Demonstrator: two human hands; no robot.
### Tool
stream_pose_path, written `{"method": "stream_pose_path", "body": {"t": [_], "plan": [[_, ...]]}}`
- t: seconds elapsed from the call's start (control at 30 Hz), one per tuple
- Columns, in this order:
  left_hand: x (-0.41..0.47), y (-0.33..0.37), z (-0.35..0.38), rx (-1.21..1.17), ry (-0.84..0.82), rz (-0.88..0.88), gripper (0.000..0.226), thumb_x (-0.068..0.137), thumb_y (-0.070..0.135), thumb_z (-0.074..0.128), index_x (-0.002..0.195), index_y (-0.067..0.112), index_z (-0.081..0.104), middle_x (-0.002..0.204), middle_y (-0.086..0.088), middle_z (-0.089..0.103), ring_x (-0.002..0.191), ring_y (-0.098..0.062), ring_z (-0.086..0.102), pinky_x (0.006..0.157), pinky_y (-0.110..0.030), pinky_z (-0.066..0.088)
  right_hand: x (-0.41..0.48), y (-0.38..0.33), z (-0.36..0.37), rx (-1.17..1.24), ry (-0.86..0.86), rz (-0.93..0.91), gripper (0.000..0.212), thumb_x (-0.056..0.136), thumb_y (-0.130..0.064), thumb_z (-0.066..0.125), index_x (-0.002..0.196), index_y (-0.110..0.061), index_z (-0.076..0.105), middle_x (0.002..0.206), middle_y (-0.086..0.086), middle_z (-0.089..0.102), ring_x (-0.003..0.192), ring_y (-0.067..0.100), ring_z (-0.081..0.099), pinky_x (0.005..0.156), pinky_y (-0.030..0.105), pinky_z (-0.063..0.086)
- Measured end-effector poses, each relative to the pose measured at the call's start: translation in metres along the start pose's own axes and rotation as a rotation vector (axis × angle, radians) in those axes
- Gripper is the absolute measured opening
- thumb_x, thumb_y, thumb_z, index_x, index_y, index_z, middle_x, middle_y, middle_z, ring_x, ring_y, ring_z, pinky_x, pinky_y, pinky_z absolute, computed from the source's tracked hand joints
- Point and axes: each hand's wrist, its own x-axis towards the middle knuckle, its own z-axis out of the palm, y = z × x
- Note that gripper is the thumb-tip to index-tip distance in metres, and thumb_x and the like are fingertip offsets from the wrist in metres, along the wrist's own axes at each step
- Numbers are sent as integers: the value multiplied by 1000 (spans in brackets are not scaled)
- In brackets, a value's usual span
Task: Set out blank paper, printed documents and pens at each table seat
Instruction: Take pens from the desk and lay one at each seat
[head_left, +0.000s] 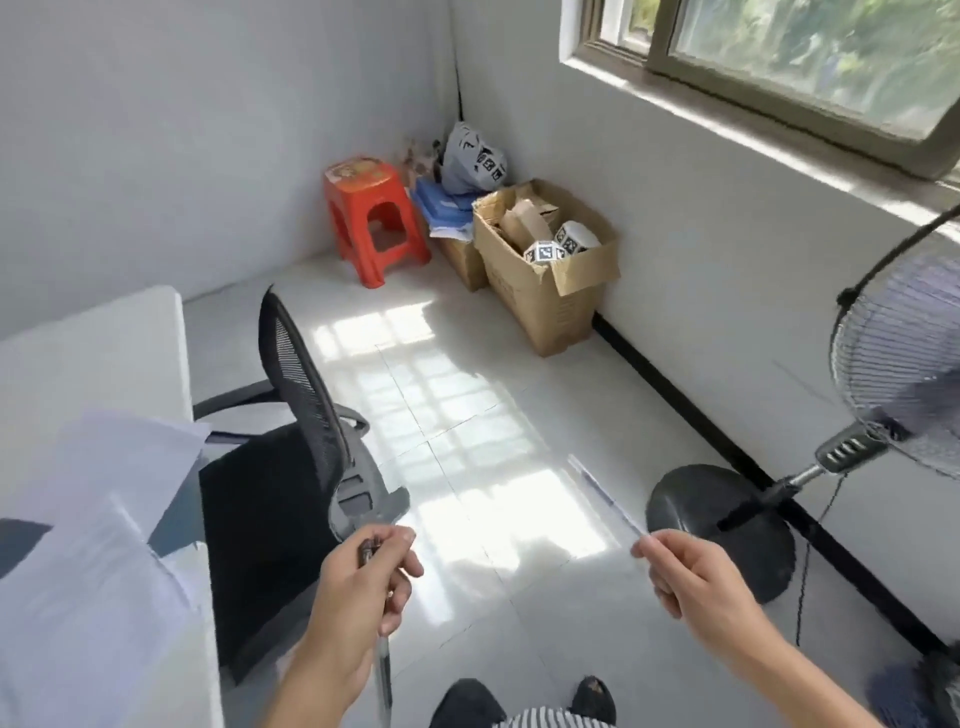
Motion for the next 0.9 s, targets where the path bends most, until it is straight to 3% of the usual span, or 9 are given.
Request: {"method": "stream_pose_path", "body": {"t": [0.33, 0.7, 0.9], "plan": [[85, 32, -46, -209, 403, -29, 14, 92, 10, 59, 86, -2, 62, 65, -15, 59, 41, -14, 39, 35, -16, 21, 184, -108, 72, -205, -390, -132, 24, 98, -16, 55, 81, -1, 64, 49, -4, 40, 44, 14, 38, 47, 26, 33], [207, 125, -116, -312, 537, 58, 14, 92, 14, 59, 86, 2, 63, 68, -12, 61, 45, -15, 38, 38, -20, 23, 318, -244, 199, -348, -605, -297, 23, 97, -12, 55, 79, 0, 64, 50, -2, 38, 44, 15, 37, 43, 20, 33], [222, 121, -156, -445, 839, -37, 15, 91, 12, 60, 86, -1, 62, 68, -13, 62, 44, -17, 38, 35, -18, 24, 380, -294, 290, -512, -848, -384, 23, 96, -16, 57, 78, -7, 67, 50, -5, 40, 46, 15, 37, 46, 23, 34]]}}
